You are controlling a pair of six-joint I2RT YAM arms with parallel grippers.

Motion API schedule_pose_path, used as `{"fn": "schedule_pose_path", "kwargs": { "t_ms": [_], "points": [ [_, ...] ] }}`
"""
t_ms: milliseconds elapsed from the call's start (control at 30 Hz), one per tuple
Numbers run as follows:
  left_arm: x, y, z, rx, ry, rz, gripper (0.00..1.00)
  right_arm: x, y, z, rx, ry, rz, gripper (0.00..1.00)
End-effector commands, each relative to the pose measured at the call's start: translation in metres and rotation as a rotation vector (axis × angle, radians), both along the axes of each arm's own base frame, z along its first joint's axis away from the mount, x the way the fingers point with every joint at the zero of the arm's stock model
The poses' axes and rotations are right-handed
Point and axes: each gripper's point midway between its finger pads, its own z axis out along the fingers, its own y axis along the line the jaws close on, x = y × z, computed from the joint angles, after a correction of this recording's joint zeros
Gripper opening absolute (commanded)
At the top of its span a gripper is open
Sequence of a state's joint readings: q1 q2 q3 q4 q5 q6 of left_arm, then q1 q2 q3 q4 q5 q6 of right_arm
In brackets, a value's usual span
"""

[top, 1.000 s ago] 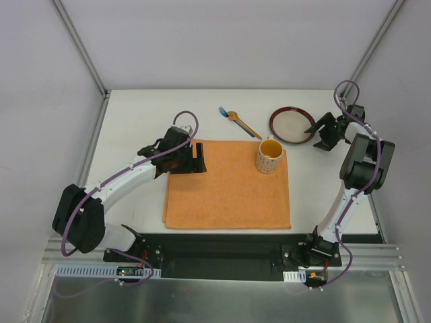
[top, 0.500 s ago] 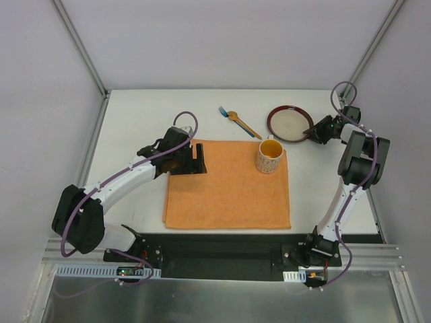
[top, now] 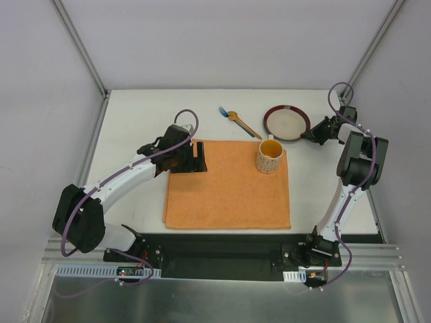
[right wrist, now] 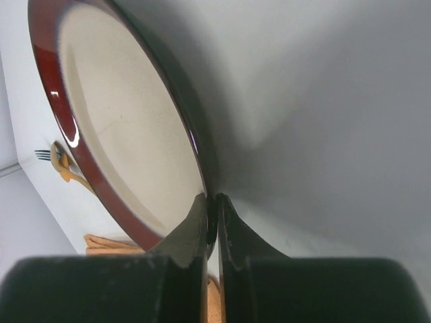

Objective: Set the dinner table for one person
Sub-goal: Pick up the plate at the center of the board.

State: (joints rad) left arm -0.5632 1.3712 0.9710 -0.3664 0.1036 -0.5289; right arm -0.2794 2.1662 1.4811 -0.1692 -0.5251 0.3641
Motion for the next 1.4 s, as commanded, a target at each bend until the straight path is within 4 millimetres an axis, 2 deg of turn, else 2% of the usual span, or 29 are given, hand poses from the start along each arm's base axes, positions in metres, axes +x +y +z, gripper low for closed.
{"fn": "schedule_pose_path", "kwargs": {
  "t_ms": [0,167,500,667,867,900,1367],
  "points": [
    [0.01,-0.011,0.018,-0.014,-0.038,-0.042,0.79,-0.01,0.009,0.064,-0.056,-0.076,0.005,0.01],
    [0.017,-0.016,0.021,-0.018,-0.046,-0.059,0.8,-0.011,0.006,0.105,-0.092,-0.141,-0.002,0.01],
    [0.027,-0.025,0.031,-0.037,-0.071,-0.071,0.79,-0.003,-0.011,0.157,-0.115,-0.216,-0.031,0.01],
    [0.027,-0.025,0.03,-0.043,-0.066,-0.062,0.79,-0.003,-0.013,0.173,-0.119,-0.246,-0.037,0.01],
    [0.024,-0.024,0.028,-0.05,-0.053,-0.051,0.8,-0.006,-0.006,0.192,-0.08,-0.322,-0.025,0.01],
    [0.023,-0.024,0.027,-0.051,-0.051,-0.05,0.8,-0.008,-0.002,0.2,-0.063,-0.345,-0.013,0.01],
    [0.019,-0.026,0.024,-0.058,-0.038,-0.066,0.79,-0.036,0.02,0.241,0.022,-0.47,0.058,0.01]
  ]
}}
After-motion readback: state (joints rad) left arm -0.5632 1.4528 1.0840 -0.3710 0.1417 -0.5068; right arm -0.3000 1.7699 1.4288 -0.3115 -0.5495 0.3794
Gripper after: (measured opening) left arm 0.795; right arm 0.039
